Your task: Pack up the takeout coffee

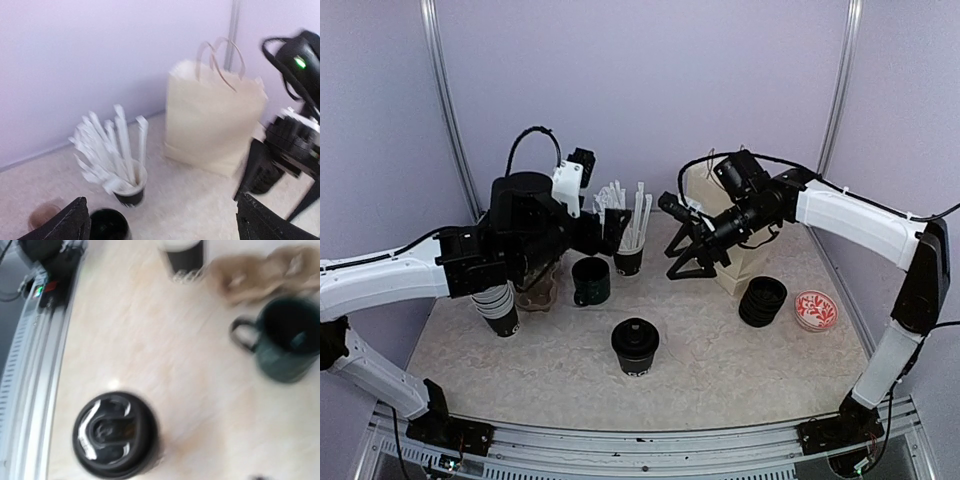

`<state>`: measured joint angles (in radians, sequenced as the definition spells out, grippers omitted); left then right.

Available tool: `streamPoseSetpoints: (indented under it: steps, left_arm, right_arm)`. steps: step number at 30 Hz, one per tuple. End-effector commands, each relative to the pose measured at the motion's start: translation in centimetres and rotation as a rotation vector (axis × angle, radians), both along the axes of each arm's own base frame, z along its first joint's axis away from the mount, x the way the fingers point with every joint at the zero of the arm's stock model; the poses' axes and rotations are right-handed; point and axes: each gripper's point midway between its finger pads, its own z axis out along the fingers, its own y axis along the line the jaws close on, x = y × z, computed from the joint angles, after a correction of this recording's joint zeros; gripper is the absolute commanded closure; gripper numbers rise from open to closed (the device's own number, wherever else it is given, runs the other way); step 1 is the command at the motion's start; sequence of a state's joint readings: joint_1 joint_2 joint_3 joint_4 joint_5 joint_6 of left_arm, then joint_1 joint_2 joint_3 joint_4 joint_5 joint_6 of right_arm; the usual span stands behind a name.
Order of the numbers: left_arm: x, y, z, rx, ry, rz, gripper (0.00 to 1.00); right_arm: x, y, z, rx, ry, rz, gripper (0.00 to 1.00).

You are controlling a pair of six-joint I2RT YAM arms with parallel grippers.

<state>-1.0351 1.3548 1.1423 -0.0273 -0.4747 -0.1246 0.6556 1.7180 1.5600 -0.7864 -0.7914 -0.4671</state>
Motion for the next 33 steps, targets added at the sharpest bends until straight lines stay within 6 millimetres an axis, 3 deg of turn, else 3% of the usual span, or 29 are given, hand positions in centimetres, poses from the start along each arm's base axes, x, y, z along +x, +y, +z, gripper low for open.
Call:
streamPoseSetpoints:
  steps: [1, 6, 11, 18, 23, 33]
  left_arm:
    - [3.6, 3.3, 7.9, -0.089, -0.185, 0.137, 0.01]
    - [6.5, 5.5, 11.0, -0.141, -0.259, 0.172, 0.01]
    - [9.2, 10.3, 9.3, -0.310, -0.127, 0.250, 0.01]
    - [6.8, 9.5, 8.5, -0.196, -0.209, 0.050, 0.03]
    - [6.4, 10.3, 8.6, -0.193, -0.212, 0.073, 0.07]
    - [6.8, 9.9, 7.8, -0.175, -0.189, 0.073, 0.09]
  right_arm:
    - [2.4, -0.1, 3.8, 0.051, -0.138, -0.074, 0.02]
    - [1.4, 0.8, 1.9, 0.020, -0.137, 0.020, 0.01]
    - [-0.8, 3.0, -0.8, -0.084, -0.278, 0.137, 0.10]
    - [-2.6, 4.9, -5.7, -0.231, -0.331, 0.247, 0.12]
    - [-4.2, 5.7, -8.2, -0.307, -0.319, 0.318, 0.12]
    - [-6.0, 6.2, -8.7, -0.314, -0.284, 0.377, 0.12]
